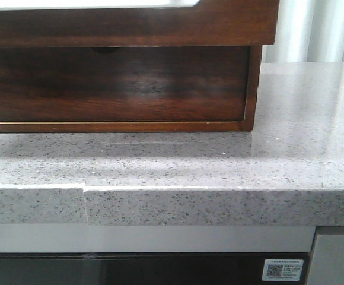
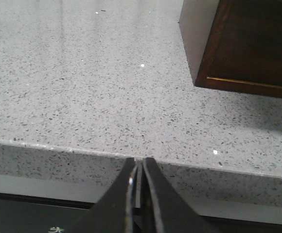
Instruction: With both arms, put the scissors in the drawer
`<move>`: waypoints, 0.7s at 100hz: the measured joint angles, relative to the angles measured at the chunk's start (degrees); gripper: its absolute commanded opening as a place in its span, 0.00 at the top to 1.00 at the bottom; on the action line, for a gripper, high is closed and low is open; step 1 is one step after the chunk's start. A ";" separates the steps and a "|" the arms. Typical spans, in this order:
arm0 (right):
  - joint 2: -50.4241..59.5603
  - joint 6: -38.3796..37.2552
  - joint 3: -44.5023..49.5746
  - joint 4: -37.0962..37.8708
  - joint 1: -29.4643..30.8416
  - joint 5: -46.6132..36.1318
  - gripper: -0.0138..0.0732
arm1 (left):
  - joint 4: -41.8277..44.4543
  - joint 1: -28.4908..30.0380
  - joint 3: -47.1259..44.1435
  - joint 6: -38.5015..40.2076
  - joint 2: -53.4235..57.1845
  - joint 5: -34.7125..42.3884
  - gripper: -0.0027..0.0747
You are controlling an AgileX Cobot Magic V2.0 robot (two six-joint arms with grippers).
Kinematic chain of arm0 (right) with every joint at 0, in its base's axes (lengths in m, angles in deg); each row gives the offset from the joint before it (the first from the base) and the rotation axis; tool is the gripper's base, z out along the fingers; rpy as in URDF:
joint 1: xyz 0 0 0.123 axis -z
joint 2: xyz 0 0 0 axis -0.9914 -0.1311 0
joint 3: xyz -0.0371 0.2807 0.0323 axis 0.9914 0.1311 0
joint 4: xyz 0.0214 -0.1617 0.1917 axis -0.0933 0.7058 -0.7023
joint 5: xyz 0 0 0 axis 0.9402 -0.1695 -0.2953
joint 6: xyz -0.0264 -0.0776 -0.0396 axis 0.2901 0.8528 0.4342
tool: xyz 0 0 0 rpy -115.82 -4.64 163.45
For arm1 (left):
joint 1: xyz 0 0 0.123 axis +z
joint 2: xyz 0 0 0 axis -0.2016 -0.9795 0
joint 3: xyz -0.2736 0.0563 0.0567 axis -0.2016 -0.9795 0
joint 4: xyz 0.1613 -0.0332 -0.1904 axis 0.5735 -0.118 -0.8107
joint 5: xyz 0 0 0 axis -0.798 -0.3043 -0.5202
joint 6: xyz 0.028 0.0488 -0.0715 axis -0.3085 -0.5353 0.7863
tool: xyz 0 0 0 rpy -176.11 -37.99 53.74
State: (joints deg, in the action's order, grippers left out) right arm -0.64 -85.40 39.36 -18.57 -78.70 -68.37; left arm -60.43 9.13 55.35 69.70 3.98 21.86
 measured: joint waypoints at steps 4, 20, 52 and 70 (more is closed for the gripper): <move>0.00 1.14 0.00 -1.03 0.11 2.21 0.91 | 0.00 0.00 0.00 0.00 0.00 0.00 0.99; 0.00 3.33 0.00 -2.25 0.33 11.80 0.91 | 0.00 0.00 0.00 0.00 0.00 0.00 0.99; 0.00 4.36 -0.10 -2.27 0.33 12.59 0.91 | 0.00 0.00 0.00 0.00 0.00 0.00 0.99; 0.00 4.40 -0.10 -2.27 0.33 12.59 0.91 | 0.00 0.00 0.00 0.00 0.00 0.00 0.99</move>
State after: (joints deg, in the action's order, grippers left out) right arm -0.64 -81.00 39.26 -20.84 -78.37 -55.78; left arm -60.43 9.13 55.35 69.70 3.98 21.86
